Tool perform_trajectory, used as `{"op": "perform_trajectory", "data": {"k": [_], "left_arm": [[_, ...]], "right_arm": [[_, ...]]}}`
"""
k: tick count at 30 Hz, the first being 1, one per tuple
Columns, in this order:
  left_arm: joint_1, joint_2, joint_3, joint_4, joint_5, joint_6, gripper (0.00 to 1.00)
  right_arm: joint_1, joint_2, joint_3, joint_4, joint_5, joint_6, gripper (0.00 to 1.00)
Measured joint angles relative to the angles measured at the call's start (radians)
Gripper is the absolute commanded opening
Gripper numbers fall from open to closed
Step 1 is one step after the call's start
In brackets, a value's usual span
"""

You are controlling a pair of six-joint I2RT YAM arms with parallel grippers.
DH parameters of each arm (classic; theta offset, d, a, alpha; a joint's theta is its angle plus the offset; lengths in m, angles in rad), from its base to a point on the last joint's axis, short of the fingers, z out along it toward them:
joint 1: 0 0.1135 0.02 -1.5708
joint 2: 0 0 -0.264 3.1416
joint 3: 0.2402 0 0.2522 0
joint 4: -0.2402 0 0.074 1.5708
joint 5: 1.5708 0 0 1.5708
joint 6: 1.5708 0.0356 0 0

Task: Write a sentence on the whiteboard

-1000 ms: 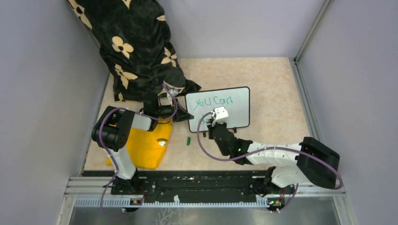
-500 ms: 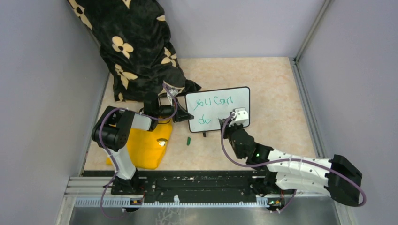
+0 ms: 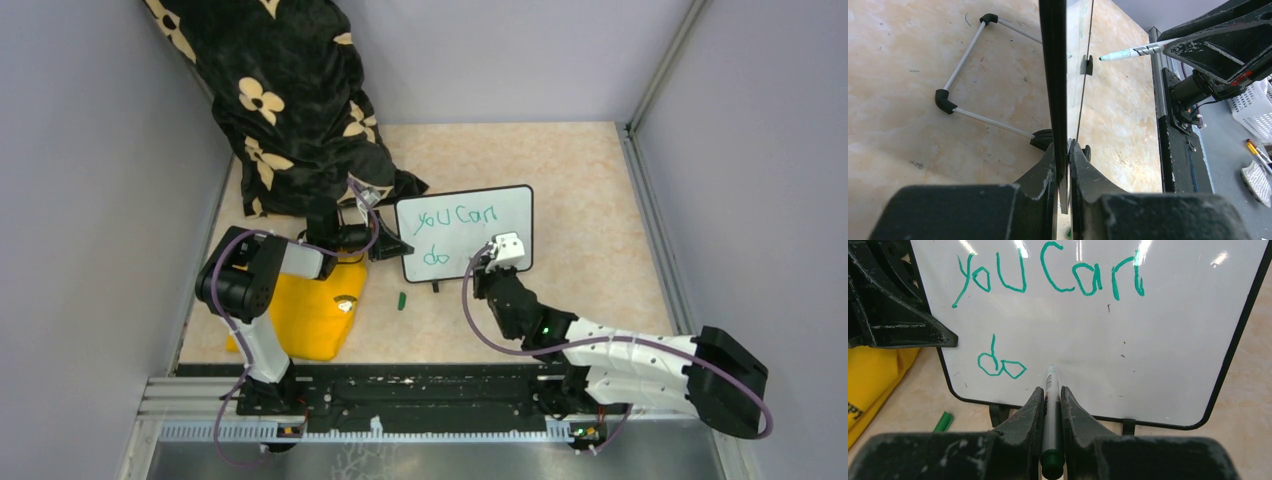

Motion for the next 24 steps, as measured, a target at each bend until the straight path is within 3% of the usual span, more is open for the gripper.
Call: {"op": "perform_trajectory", "data": {"k": [24], "left_arm": [[-0.002,0.000,0.009,-0.022,0.001,0.013,0.00]], "right_arm": [[-0.040,0.102,0.015,0.113,0.003,-0.027,0.00]]}}
